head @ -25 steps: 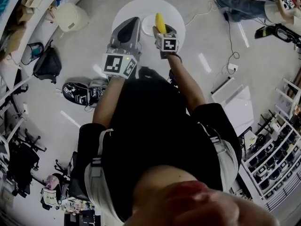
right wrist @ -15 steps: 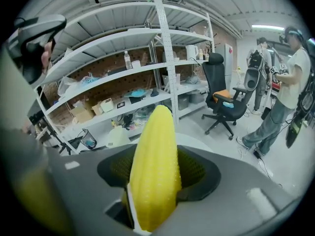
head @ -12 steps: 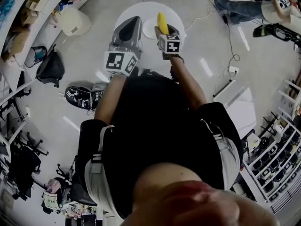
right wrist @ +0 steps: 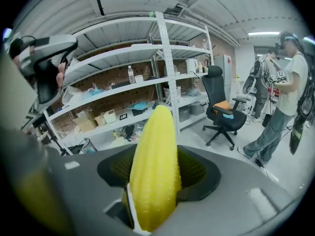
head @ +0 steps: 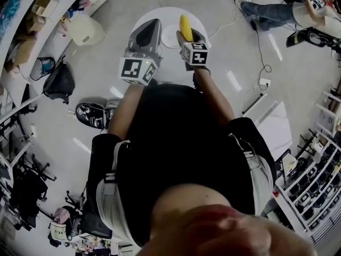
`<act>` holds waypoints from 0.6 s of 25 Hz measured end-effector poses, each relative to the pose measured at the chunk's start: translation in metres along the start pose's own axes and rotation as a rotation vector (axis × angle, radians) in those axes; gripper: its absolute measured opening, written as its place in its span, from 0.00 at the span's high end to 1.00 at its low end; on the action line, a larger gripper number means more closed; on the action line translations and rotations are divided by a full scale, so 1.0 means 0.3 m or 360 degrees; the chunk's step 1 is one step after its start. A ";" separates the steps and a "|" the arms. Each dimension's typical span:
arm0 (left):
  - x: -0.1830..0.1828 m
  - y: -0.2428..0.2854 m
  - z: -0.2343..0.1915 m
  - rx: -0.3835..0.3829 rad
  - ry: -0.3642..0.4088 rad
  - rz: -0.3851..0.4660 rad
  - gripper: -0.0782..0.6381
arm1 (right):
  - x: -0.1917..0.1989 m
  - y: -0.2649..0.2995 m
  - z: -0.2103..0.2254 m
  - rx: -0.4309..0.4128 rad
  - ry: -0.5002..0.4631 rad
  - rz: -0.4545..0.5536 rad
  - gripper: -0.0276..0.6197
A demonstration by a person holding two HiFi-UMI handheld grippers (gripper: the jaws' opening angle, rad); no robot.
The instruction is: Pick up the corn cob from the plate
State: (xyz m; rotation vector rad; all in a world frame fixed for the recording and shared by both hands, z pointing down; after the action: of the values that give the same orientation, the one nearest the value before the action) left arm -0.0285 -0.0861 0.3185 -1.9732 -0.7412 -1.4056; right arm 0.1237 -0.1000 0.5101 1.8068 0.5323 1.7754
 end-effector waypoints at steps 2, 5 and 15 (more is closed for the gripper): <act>0.001 0.002 0.010 0.0007 0.0004 0.0000 0.88 | -0.021 -0.027 0.005 -0.0003 0.0005 0.0030 0.58; -0.002 0.001 0.022 0.0014 0.0006 -0.0004 0.88 | -0.060 -0.072 0.010 -0.0011 0.0018 0.0083 0.58; -0.001 -0.015 0.058 0.0028 0.0029 -0.0012 0.88 | -0.195 -0.240 0.000 -0.0035 0.0000 0.0364 0.58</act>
State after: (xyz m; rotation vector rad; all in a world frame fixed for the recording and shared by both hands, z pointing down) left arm -0.0211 -0.0701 0.3142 -1.9433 -0.7511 -1.4150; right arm 0.1276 -0.0810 0.4194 1.9159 0.3146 1.9223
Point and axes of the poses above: the fingertips, and each gripper's own axes: y forward along the fingers, z to its right, x out of its underside, the point moved 3 cm from there along -y, backward along the fingers, and after that the axes turned 14 degrees about x, right-handed, at the moved point
